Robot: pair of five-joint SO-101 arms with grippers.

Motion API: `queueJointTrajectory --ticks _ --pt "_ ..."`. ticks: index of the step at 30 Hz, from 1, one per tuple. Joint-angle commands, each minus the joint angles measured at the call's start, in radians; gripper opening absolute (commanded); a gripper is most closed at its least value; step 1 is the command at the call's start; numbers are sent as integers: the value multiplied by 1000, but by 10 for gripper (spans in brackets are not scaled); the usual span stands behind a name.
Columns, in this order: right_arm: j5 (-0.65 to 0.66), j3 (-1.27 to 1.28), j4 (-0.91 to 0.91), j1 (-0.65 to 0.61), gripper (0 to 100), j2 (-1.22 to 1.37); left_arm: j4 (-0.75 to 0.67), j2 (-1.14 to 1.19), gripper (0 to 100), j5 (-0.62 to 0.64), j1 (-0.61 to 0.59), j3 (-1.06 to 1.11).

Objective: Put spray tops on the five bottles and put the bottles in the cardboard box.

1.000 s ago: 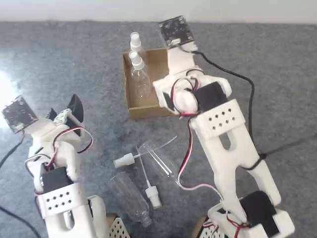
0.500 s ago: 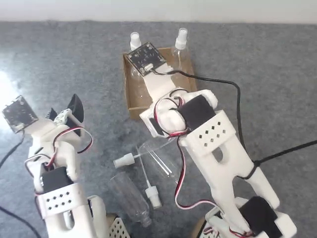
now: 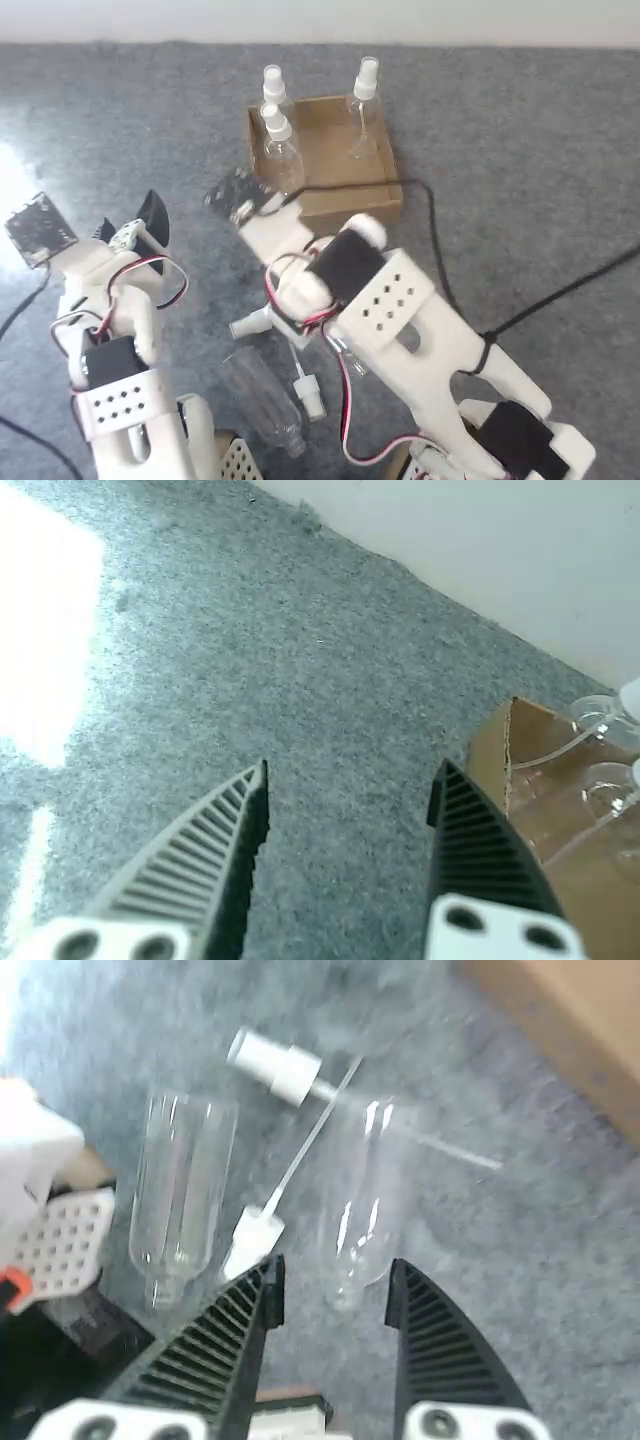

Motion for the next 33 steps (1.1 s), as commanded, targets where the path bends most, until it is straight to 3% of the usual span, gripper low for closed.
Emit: queueJointTrajectory --ticks 1,18,29,33 --pt "-49 135 -93 -48 135 -65 -29 -11 246 9 2 -10" --pt "-84 499 -570 -44 135 -59 -29 -9 246 9 2 -8" --pt "21 522 -619 59 143 -59 -29 -9 246 8 3 -8" --pt "23 529 -608 58 246 -48 -29 -9 246 8 3 -8"
